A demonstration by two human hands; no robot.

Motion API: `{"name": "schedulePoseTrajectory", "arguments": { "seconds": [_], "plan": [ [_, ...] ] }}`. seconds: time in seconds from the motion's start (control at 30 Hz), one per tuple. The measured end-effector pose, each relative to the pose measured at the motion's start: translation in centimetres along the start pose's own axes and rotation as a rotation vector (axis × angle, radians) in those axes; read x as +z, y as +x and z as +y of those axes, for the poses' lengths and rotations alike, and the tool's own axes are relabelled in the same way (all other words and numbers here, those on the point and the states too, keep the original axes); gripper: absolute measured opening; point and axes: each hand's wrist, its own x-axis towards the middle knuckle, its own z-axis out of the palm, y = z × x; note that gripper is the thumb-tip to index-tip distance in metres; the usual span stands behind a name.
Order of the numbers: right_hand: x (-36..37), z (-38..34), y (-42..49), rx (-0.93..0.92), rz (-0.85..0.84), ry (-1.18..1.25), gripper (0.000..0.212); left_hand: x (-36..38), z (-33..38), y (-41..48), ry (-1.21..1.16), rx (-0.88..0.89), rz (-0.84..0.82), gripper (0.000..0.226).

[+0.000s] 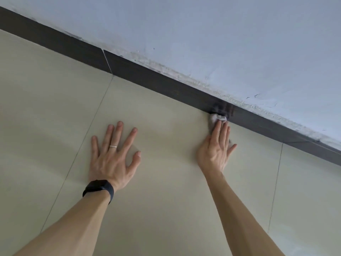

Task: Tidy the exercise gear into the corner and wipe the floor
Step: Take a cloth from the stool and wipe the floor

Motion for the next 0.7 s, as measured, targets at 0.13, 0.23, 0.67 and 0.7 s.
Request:
{"name": "schedulePoseTrajectory", "arguments": {
  "seconds": [0.13,0.23,0.67,0.7],
  "plan": [
    [1.5,-3.6,-5.3,-0.557,-0.235,-0.068,0.067,-0.3,-0.1,0.1,-0.007,0.001,-0.002,0.067],
    [0.6,-2.4,-4.1,-0.987,-0.305,-0.236,0.072,-0.3,-0.1,0.0,-0.050,0.014,0.022,0.064],
    [-0.4,5.2,-17.6,-1.422,-0.518,-0.342,0.077,-0.4,-0.2,0.1,-0.072,0.007,0.029,0.062],
    [-0.3,5.7,-17.3,-1.483,-0.519,-0.371,0.078,-0.6,-0.1,-0.5,-0.068,0.005,0.054,0.061]
  ]
}}
